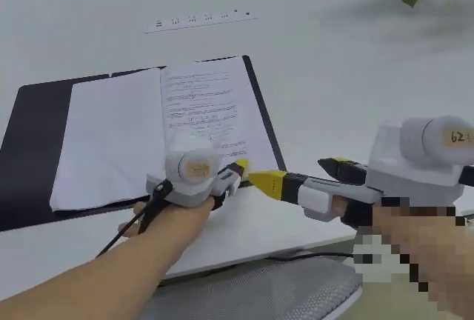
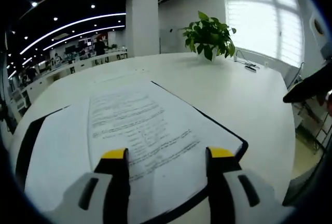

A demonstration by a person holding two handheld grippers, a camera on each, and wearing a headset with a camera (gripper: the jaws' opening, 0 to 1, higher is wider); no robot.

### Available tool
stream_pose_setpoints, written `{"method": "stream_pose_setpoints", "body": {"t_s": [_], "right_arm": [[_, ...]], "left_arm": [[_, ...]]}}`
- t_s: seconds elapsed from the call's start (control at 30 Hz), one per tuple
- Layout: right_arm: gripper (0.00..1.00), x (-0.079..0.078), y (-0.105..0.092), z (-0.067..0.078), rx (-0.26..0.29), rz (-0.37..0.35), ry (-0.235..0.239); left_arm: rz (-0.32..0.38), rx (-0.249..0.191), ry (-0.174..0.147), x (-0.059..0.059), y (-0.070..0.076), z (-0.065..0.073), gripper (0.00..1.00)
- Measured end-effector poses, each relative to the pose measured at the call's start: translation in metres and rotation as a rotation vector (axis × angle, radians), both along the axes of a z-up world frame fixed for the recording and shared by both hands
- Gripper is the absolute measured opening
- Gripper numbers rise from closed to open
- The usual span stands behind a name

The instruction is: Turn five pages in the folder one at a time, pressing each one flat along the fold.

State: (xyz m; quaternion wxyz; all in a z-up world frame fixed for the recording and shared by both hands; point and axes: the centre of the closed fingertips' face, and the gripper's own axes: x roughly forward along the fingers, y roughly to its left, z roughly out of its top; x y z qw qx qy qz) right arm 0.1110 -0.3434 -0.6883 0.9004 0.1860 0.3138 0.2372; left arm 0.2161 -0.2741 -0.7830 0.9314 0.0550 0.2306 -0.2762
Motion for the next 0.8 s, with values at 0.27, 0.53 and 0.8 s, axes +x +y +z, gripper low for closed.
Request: {"method": "stream_pose_setpoints", "body": {"t_s": [0.27, 0.53, 0.8], "right_arm": [[0.85, -0.001, 0.001, -0.004, 0.002, 0.014, 0.011], [0.84, -0.004, -0.002, -0.007, 0.006, 0.012, 0.025], [0.84, -0.004, 0.000, -0.009, 0.004, 0.015, 0.033]], "left_arm": [[0.001, -0.029, -0.021, 0.000, -0.001, 0.001, 0.58], [0.018, -0.058, -0.039, 0.002, 0.005, 0.001, 0.45], [0.054, -0.079, -0.036, 0.007, 0.012, 0.002, 0.31]]}}
